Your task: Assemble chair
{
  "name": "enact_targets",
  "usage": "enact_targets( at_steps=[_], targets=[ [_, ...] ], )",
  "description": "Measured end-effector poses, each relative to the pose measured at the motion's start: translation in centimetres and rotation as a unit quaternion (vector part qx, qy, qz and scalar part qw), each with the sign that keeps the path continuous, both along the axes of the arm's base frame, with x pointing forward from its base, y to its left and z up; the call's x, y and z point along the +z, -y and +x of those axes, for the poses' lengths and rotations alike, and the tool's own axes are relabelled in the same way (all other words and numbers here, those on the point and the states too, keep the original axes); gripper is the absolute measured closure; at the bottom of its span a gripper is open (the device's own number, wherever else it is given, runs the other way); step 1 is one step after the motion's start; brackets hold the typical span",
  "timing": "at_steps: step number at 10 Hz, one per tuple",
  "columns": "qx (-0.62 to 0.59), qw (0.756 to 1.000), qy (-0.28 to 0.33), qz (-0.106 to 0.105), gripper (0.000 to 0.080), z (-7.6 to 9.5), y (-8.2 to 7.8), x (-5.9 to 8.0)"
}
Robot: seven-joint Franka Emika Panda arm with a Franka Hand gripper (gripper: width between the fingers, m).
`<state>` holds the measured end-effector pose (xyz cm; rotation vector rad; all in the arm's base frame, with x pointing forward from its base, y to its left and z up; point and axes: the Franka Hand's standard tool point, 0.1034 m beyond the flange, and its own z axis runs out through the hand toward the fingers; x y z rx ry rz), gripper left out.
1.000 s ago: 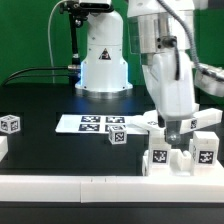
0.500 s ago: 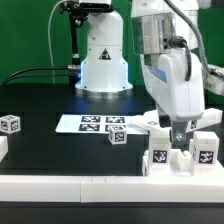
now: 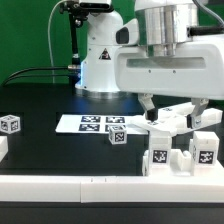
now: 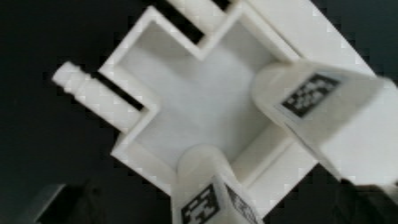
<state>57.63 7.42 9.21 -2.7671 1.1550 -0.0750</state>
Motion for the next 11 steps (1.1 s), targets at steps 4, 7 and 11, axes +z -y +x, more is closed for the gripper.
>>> enact_targets(
  at_steps=[4,7,11],
  targets=[
    [0.211,0.976,0.042,-0.037,0.0151,-0.3,0.6,-0.5],
    [0.314,0.943,0.079,-0.076,0.0151,-0.8,1.3,-1.3],
    [0.303,0.944,0.091,-0.093,0.0151,-0.4,2.7,-2.2]
  ],
)
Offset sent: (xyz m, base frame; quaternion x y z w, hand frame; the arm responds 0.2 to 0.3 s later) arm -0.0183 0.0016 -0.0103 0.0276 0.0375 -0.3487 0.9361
